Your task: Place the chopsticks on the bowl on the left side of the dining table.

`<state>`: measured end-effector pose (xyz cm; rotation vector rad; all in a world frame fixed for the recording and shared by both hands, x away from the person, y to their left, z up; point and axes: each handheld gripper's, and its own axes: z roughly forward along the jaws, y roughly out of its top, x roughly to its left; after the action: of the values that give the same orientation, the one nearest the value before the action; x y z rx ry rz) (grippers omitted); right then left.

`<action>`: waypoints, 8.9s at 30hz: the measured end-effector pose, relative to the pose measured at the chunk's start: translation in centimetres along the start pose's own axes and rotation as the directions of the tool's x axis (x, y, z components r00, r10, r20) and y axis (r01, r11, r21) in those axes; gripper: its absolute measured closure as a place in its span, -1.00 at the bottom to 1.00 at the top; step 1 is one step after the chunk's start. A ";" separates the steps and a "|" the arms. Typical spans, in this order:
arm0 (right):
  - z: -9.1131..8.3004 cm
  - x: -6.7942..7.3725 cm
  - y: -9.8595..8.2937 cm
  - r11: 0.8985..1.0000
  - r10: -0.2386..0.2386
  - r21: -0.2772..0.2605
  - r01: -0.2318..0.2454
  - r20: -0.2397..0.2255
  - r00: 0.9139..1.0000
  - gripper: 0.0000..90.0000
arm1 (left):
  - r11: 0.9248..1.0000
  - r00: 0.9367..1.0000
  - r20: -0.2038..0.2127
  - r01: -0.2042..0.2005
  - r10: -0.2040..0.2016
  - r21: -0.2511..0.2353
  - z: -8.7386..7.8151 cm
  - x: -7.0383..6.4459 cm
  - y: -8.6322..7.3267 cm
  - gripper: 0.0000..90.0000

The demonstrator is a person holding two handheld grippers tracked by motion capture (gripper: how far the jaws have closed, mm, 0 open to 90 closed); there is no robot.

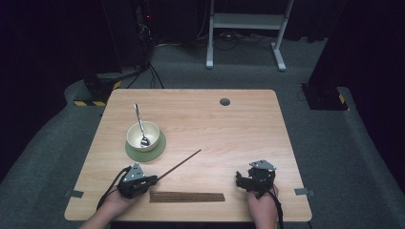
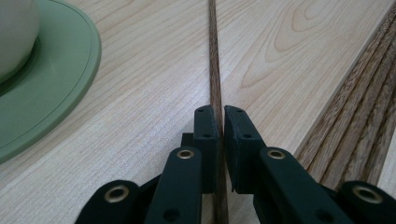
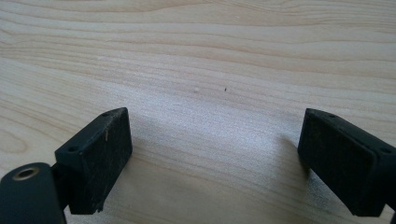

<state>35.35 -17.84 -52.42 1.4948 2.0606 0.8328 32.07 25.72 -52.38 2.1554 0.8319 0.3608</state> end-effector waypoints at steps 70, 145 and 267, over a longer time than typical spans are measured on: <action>0.0 0.2 0.0 1.000 -0.020 0.000 0.020 -0.024 0.999 -0.78 | 0.932 0.972 -0.130 0.146 -0.198 -0.331 -7.6 6.6 0.1 0.86; -0.2 0.4 -0.2 0.999 -0.039 -0.001 0.039 -0.035 0.999 -0.78 | 0.918 0.929 -0.214 0.224 -0.302 -0.326 -6.5 8.9 -0.2 0.36; -0.2 0.4 -0.2 0.999 -0.054 0.000 0.054 -0.058 0.997 -0.79 | 0.997 0.995 0.061 -0.074 0.072 0.019 0.6 -2.2 0.8 0.62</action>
<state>35.00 -17.51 -52.43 1.4250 2.1341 0.8640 31.05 23.58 -52.14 2.2099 0.7275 0.3234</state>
